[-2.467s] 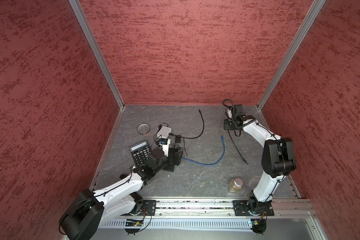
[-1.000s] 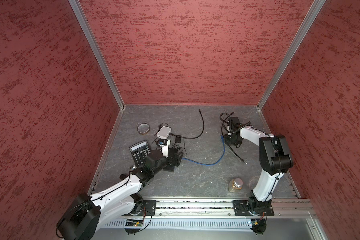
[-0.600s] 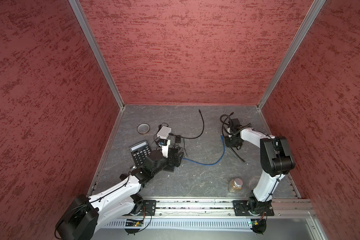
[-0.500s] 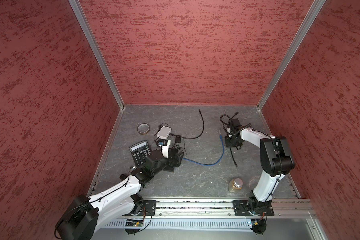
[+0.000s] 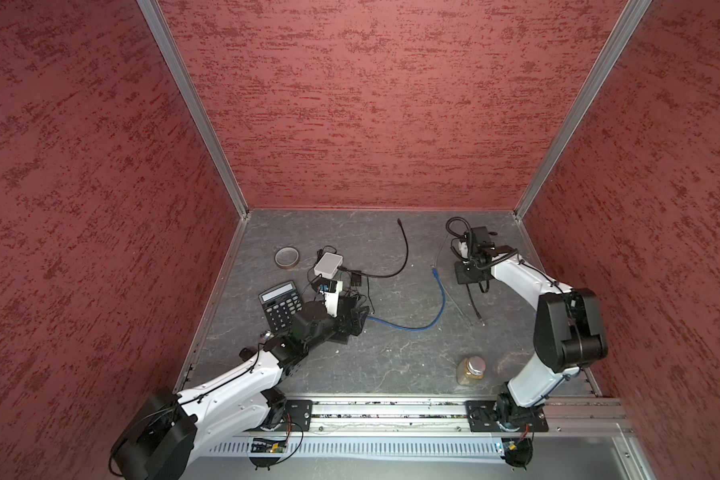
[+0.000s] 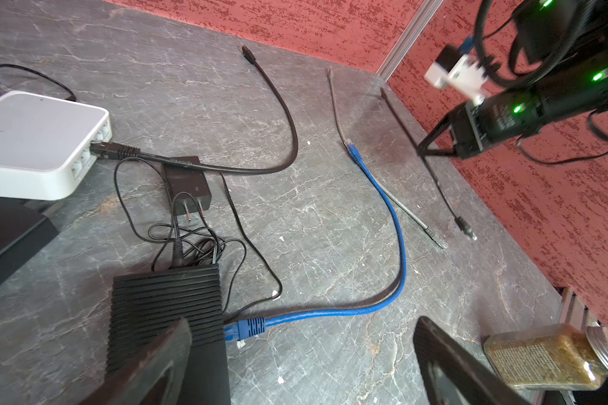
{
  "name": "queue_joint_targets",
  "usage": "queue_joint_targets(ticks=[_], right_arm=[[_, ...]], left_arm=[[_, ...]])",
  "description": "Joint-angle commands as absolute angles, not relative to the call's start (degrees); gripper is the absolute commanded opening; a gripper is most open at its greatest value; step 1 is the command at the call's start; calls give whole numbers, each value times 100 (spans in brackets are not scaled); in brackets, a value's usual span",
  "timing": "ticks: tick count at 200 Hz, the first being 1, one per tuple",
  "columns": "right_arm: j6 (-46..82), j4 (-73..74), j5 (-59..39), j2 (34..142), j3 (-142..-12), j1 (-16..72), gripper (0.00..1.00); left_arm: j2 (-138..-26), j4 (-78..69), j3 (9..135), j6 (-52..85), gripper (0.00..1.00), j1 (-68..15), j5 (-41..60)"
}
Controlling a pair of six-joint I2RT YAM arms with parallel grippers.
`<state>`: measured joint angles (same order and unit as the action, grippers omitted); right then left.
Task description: Insert the plug into the switch port
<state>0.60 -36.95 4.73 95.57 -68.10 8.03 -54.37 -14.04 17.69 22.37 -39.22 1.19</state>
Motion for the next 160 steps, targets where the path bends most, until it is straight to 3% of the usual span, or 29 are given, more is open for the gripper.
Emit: queue_joint_targets(ticks=[1,34,160], right_arm=[[168,-3732,405,9217,-6957,781,0],[761,-3029,-419,8653,-6527,878,0],[2306,-1004,-704,7826,-5555,2003,0]], left_arm=[[-5551,-1509,1922,2269,100,-3973,160],[-5904,-1641,2084,2091,100,-4197,-60],[-8797,-3403,3718,2126,100,-5724,-247]])
